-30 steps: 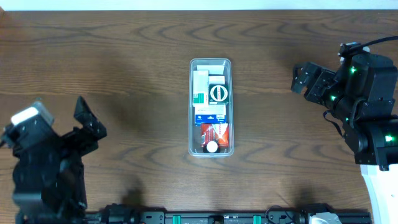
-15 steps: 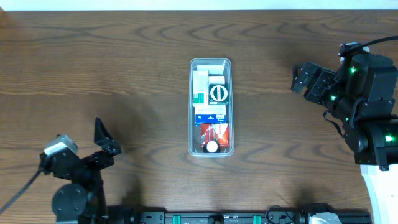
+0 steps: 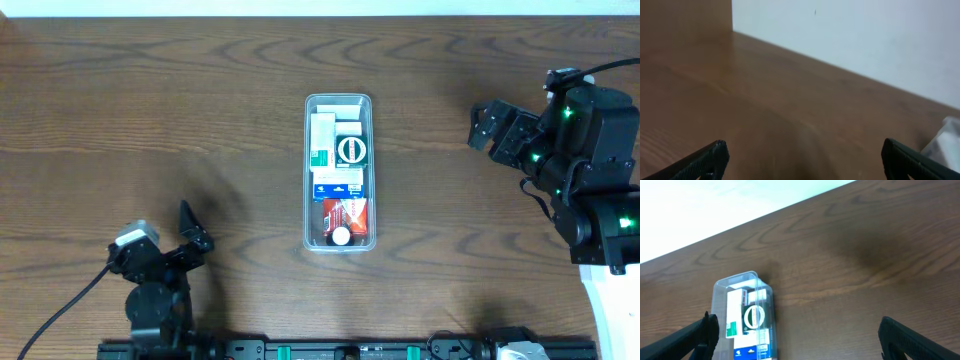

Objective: Pack container

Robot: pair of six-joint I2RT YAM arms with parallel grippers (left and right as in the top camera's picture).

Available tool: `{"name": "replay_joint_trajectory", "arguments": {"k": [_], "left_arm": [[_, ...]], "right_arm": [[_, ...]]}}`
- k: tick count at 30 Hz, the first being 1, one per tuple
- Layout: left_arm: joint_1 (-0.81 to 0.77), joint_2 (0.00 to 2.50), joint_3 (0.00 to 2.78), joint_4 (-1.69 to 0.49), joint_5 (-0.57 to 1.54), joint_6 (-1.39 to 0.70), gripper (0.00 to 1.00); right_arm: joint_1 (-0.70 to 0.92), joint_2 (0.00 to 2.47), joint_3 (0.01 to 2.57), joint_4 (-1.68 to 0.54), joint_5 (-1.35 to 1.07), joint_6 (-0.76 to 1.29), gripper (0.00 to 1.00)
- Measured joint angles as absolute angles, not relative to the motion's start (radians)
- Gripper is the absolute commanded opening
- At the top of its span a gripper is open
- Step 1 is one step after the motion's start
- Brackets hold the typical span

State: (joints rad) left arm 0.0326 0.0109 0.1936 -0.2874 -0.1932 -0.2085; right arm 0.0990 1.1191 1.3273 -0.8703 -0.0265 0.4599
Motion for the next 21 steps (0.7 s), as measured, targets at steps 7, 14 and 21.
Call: {"name": "replay_joint_trajectory", "arguments": {"k": [7,14,21], "left_arm": [[0.033,0.011,0.105,-0.245,-0.19,-0.208,0.98],[0.033,0.01,0.104,-0.242,-0.19,-0.208,0.98],[0.033,0.01,0.103,-0.242,-0.19,-0.208,0.98]], "right_arm": [[0.099,1.119,1.327,-0.87,-0.027,0.46,0.99],[0.099,1.119,1.327,-0.87,-0.027,0.46,0.99],[0.099,1.119,1.327,-0.87,-0.027,0.46,0.99]]}}
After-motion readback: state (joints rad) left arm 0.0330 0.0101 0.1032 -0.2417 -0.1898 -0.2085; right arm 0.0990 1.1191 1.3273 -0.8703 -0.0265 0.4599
